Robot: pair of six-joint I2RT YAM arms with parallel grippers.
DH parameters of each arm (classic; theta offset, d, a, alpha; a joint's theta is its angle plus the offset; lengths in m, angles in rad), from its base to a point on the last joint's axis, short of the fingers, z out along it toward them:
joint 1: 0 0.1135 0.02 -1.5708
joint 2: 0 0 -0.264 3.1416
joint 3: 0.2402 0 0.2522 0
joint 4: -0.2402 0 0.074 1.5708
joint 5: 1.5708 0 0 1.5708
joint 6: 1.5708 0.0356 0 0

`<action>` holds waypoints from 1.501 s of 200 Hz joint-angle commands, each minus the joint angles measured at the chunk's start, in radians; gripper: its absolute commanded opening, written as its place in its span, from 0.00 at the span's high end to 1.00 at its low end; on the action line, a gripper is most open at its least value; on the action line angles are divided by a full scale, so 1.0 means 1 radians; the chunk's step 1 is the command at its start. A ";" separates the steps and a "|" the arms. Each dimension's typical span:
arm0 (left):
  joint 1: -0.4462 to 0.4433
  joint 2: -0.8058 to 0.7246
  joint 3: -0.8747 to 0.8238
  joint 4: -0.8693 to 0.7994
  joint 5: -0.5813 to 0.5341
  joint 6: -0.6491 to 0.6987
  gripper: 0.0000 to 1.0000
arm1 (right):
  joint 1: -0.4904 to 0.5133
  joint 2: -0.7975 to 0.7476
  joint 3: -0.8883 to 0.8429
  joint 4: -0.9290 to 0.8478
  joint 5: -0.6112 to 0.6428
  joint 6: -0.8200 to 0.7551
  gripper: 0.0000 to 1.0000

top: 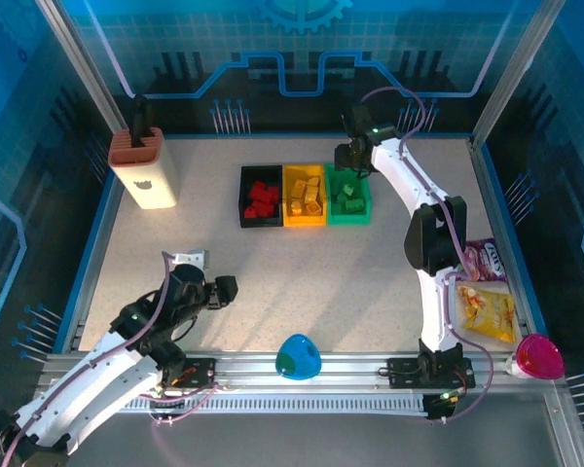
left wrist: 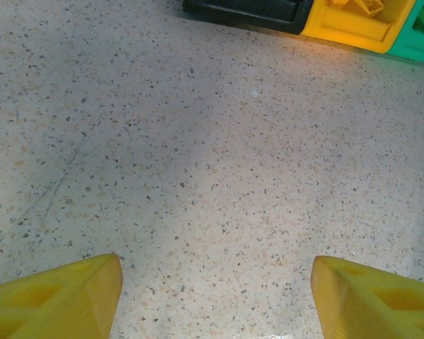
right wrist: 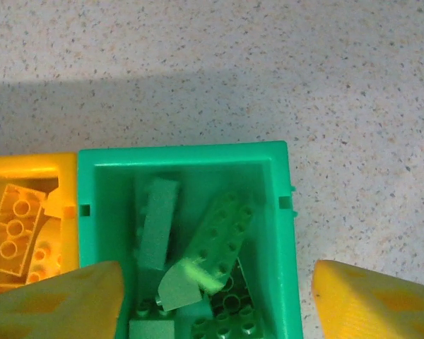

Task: Sort the legos into containers by color
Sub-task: Place the lego in the container, then reset both arms

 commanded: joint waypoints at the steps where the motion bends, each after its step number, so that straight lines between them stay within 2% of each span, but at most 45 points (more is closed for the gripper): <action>1: -0.006 -0.009 0.030 -0.022 -0.045 0.004 0.28 | 0.028 -0.099 -0.058 0.009 0.040 -0.006 0.20; 31: -0.006 -0.008 0.051 -0.013 -0.097 0.031 0.28 | 0.032 -0.220 -0.195 0.076 0.030 0.003 0.17; 81: -0.006 0.033 0.101 0.016 -0.262 0.068 0.19 | 0.033 -0.470 -0.480 0.270 -0.006 -0.033 0.09; 143: -0.008 0.189 0.198 0.117 -0.427 0.201 0.14 | 0.038 -0.830 -0.824 0.538 -0.052 -0.225 0.08; 163: -0.009 0.215 0.207 0.165 -0.480 0.279 0.14 | 0.056 -0.975 -1.017 0.714 0.004 -0.319 0.06; 175: -0.010 0.216 0.198 0.205 -0.518 0.330 0.14 | 0.058 -1.057 -1.121 0.795 0.042 -0.348 0.00; 181: -0.010 0.214 0.192 0.224 -0.543 0.351 0.14 | 0.057 -1.092 -1.163 0.818 0.059 -0.357 0.00; 219: -0.010 0.220 0.138 0.317 -0.671 0.447 0.13 | 0.050 -1.237 -1.322 0.766 0.196 -0.354 0.00; 241: -0.011 0.226 0.115 0.331 -0.683 0.438 0.12 | 0.050 -1.313 -1.441 0.772 0.280 -0.319 0.00; 260: -0.020 0.238 0.088 0.350 -0.690 0.433 0.09 | 0.046 -1.395 -1.548 0.791 0.280 -0.301 0.00; 300: -0.070 0.264 0.035 0.357 -0.771 0.416 0.09 | 0.046 -1.516 -1.699 0.759 0.280 -0.239 0.00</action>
